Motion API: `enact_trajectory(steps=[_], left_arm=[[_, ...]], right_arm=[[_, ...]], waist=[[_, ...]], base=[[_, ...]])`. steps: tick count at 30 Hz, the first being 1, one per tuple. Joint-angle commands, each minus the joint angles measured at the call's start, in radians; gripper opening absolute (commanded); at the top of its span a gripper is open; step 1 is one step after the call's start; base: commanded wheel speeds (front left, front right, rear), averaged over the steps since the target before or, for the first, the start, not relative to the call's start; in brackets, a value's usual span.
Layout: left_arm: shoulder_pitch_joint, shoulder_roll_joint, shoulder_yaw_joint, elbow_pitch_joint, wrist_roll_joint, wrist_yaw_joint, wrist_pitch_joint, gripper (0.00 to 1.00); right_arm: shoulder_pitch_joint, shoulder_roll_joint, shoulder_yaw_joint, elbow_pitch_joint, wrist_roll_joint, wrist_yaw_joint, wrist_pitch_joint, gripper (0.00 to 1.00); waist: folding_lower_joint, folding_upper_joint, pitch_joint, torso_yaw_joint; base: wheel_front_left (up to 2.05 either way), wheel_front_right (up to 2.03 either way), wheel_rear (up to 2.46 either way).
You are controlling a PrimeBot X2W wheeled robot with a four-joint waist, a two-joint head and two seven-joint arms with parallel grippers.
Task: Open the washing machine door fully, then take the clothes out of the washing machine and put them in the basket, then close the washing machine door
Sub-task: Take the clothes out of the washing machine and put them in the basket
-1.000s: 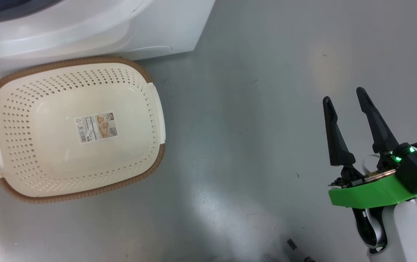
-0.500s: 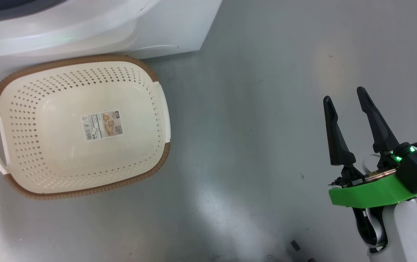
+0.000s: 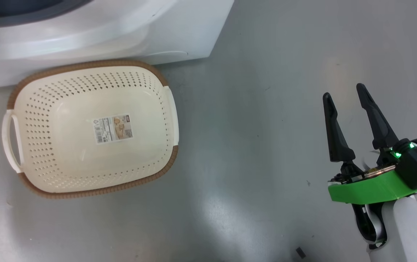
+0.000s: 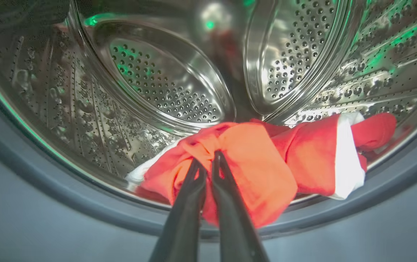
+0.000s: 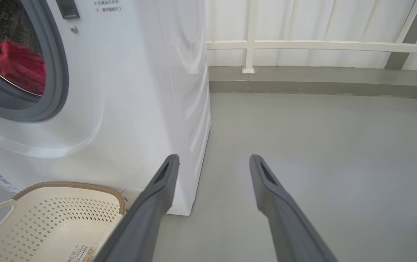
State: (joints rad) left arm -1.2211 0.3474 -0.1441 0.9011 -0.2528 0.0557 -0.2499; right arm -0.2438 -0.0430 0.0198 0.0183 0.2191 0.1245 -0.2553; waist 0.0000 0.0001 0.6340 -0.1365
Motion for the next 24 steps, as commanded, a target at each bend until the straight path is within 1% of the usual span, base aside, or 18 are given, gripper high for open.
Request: enact_trajectory(steps=[1,5,17,24], left_arm=[[0.034,0.055,0.034,-0.06,-0.006,0.012,-0.012,0.0],[0.112,0.047,0.055,-0.139,-0.004,0.018,-0.012,0.0],[0.328,0.018,0.097,-0.335,0.006,0.013,-0.012,0.0],[0.442,-0.009,0.109,-0.399,0.005,0.004,-0.012,0.0]], right_arm=[[-0.004,-0.007,0.025,-0.017,0.006,0.006,-0.006,1.0],[-0.004,-0.007,0.027,-0.01,0.004,0.006,-0.006,1.0],[0.007,-0.007,0.03,0.006,0.001,0.006,-0.006,1.0],[0.019,-0.007,0.03,0.013,0.001,0.006,-0.006,1.0]], waist=[[0.0,-0.0001,-0.019,0.006],[0.0,-0.0001,-0.047,0.011],[0.0,-0.0001,-0.132,0.022],[0.0,-0.0001,-0.185,0.028]], base=[[0.0,0.0,0.0],[0.0,0.0,0.0],[0.0,0.0,0.0],[0.0,0.0,0.0]])
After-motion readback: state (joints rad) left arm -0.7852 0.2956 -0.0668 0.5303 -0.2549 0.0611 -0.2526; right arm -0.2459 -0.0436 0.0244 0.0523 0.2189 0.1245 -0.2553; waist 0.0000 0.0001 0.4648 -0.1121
